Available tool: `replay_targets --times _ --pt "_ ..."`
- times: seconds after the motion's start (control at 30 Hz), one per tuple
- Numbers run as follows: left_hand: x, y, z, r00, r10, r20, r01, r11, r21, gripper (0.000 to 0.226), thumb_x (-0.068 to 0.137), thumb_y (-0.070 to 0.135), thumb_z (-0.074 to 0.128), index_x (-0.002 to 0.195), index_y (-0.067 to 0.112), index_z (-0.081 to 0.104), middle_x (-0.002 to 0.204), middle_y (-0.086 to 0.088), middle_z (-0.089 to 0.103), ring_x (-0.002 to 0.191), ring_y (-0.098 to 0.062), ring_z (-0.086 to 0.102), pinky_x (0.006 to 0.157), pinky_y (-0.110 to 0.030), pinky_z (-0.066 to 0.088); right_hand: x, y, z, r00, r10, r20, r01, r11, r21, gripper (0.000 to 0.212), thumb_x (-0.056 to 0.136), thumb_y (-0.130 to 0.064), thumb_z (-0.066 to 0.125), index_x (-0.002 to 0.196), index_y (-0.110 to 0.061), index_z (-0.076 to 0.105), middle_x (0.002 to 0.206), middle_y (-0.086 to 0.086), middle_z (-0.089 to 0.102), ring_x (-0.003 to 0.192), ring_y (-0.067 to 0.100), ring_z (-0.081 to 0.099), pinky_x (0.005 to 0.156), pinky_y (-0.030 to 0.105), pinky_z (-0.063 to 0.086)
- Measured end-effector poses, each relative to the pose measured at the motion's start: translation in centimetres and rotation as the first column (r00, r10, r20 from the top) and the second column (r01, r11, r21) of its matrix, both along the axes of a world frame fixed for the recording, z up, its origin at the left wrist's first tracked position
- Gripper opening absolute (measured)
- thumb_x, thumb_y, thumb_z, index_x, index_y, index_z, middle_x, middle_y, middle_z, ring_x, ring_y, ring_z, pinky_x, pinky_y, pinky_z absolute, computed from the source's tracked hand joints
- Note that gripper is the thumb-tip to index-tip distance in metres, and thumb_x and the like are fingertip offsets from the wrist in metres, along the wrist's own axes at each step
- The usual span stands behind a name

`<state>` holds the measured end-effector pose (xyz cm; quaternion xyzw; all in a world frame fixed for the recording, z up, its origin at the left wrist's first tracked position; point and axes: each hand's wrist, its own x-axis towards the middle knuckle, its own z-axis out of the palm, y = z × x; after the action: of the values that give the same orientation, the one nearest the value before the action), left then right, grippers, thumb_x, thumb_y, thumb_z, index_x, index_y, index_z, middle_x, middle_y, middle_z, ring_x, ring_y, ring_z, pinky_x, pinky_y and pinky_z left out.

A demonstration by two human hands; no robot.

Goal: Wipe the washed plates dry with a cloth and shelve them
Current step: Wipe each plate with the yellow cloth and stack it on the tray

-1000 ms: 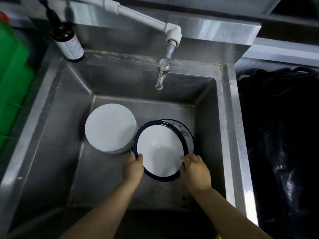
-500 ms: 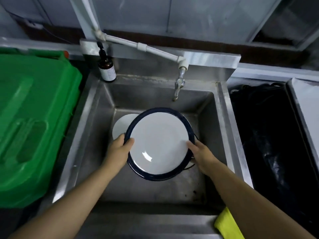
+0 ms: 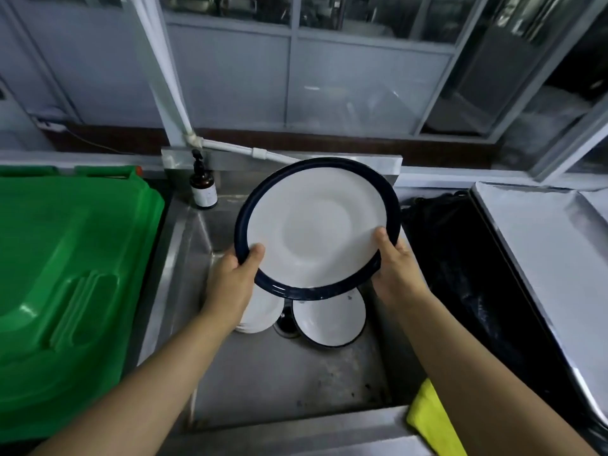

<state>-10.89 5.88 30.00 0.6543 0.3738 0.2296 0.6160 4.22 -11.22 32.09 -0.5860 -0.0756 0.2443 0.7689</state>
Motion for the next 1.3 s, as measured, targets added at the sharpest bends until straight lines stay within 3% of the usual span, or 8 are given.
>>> replay_targets --times 0.3,0.47,0.6,0.77,0.83,0.93,1.07,1.3 --pt "0.9 -3.9 4.5 0.984 0.022 0.178 -0.055 0.981 0.184 0.027 0.095 0.032 0.053 0.079 0.009 0.052 0.073 -0.006 0.045 0.068 -0.015 0.041 0.059 -0.027 0.034 0.9 -3.8 2.3 1.000 0.029 0.006 -0.029 0.999 0.026 0.025 0.100 -0.022 0.047 0.123 -0.019 0.056 0.116 0.000 0.069 0.108 0.018 0.065 0.090 0.034 0.053" --pt "1.4 -7.5 5.7 0.983 0.081 0.164 -0.129 0.942 0.309 0.042 0.094 0.030 0.054 0.065 0.005 0.039 0.058 -0.003 0.032 0.055 -0.015 0.031 0.046 -0.017 0.029 2.0 -8.7 2.5 0.967 0.191 0.170 -0.143 0.955 -0.260 0.022 0.099 -0.013 0.049 0.118 -0.018 0.060 0.107 0.000 0.069 0.096 0.014 0.066 0.080 0.025 0.055" --pt "1.8 -10.8 5.1 0.986 0.070 0.149 -0.118 0.932 0.344 0.036 0.095 0.030 0.053 0.084 -0.004 0.053 0.068 -0.009 0.047 0.063 -0.017 0.041 0.051 -0.012 0.034 2.7 -14.8 -0.8 0.923 0.318 0.215 -0.167 0.837 -0.521 0.031 0.093 0.000 0.057 0.122 -0.010 0.059 0.097 0.005 0.068 0.083 0.012 0.066 0.070 0.017 0.052" --pt "2.4 -15.0 3.2 0.990 0.099 0.104 -0.128 0.935 0.330 0.017 0.096 0.028 0.052 0.082 0.017 0.053 0.063 0.008 0.046 0.060 -0.009 0.042 0.057 -0.025 0.035 1.9 -21.8 -8.7 0.706 0.702 0.092 -0.271 0.388 -0.881 0.031 0.094 0.002 0.052 0.118 -0.014 0.064 0.110 0.002 0.064 0.105 0.013 0.061 0.090 0.027 0.046" --pt "2.5 -16.3 2.4 0.989 0.123 0.079 -0.142 0.933 0.329 0.021 0.096 0.026 0.052 0.075 0.024 0.050 0.060 0.007 0.042 0.058 -0.010 0.040 0.057 -0.028 0.034 1.5 -23.2 -11.7 0.527 0.849 0.034 -0.161 0.139 -0.977 0.042 0.095 -0.003 0.048 0.130 -0.023 0.058 0.133 -0.004 0.056 0.127 0.016 0.046 0.105 0.029 0.033" --pt "2.4 -17.5 1.3 0.984 0.173 0.035 -0.176 0.931 0.319 0.030 0.096 0.024 0.052 0.067 0.025 0.045 0.060 0.003 0.042 0.058 -0.013 0.039 0.059 -0.032 0.034 0.9 -24.3 -14.4 0.253 0.967 -0.019 0.057 -0.034 -0.998 0.051 0.094 -0.007 0.046 0.139 -0.030 0.048 0.137 -0.005 0.051 0.131 0.025 0.035 0.104 0.040 0.026" --pt "2.0 -18.8 0.1 0.972 0.234 -0.020 -0.218 0.929 0.301 0.033 0.096 0.025 0.052 0.066 0.015 0.043 0.060 -0.004 0.040 0.057 -0.018 0.036 0.056 -0.033 0.032 0.1 -24.7 -16.1 0.076 0.991 0.110 0.357 0.076 -0.931 0.031 0.049 -0.033 0.086 0.077 -0.030 0.073 0.076 -0.004 0.059 0.079 0.025 0.053 0.067 0.042 0.050" --pt "0.6 -19.8 0.7 0.950 0.305 -0.059 -0.279 0.921 0.270 0.036 0.096 0.026 0.050 0.064 0.014 0.041 0.059 -0.004 0.039 0.056 -0.020 0.037 0.056 -0.032 0.031 0.3 -26.7 -13.4 -0.025 0.923 0.385 0.340 0.370 -0.865 0.017 0.069 -0.032 0.065 0.073 -0.017 0.060 0.071 -0.002 0.061 0.086 0.019 0.060 0.103 0.049 0.041"
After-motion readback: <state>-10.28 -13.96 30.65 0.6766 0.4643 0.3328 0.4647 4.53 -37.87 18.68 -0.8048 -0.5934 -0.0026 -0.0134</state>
